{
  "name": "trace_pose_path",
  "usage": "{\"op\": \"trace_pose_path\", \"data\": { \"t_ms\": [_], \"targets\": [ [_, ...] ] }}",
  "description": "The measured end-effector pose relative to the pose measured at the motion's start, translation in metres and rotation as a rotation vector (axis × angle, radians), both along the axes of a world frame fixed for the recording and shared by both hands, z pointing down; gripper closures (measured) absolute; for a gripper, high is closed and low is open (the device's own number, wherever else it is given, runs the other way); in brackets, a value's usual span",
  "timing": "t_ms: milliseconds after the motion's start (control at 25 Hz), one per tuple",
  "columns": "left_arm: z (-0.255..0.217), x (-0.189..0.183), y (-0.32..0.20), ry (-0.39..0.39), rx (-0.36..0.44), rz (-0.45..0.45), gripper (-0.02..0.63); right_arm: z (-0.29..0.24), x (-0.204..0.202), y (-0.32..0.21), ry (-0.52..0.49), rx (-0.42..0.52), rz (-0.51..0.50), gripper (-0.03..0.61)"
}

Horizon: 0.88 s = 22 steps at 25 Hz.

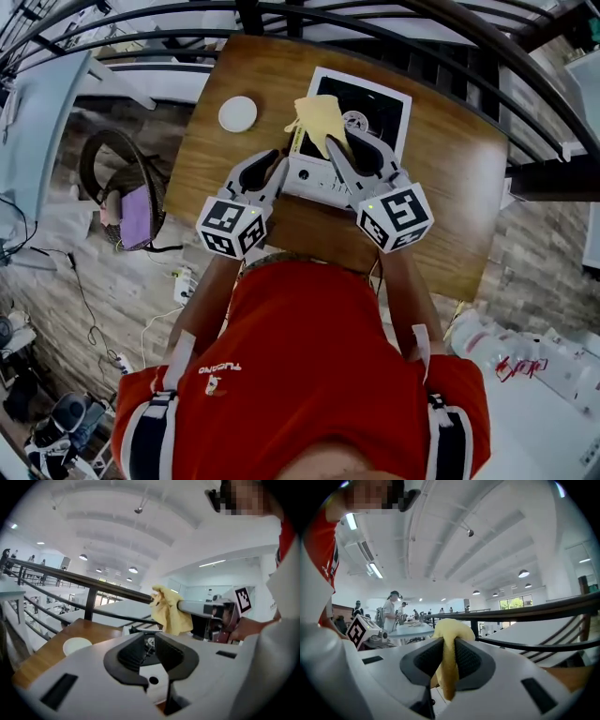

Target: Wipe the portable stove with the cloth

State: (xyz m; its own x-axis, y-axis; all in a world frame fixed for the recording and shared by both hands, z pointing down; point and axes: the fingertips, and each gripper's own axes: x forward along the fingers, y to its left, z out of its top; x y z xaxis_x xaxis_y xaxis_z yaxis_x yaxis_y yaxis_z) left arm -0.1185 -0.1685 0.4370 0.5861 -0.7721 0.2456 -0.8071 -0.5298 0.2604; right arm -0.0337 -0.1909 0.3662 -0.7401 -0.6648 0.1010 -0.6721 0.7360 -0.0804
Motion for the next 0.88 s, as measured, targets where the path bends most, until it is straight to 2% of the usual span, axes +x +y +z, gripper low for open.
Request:
{"op": "trace_pose_path", "data": {
  "t_ms": [200,440,600,880],
  "targets": [
    [-0.058,0.012,-0.007,0.065,0.144,0.009,0.587,-0.028,0.033,0.010,-0.103,0.063,0.111,0.494],
    [-0.101,0.033,-0.005,0.072,0.277,0.047,0.603,-0.045,0.057,0.026,-0.181,0.117,0.163,0.494],
    [-0.114,0.044,-0.002,0.097,0.307,0.070,0.604,-0.049,0.068,0.033,-0.210,0.135,0.186,0.494],
    [-0.119,0.054,0.000,0.103,0.317,0.094,0.604,-0.049,0.072,0.038,-0.205,0.144,0.190,0.494]
  ]
}}
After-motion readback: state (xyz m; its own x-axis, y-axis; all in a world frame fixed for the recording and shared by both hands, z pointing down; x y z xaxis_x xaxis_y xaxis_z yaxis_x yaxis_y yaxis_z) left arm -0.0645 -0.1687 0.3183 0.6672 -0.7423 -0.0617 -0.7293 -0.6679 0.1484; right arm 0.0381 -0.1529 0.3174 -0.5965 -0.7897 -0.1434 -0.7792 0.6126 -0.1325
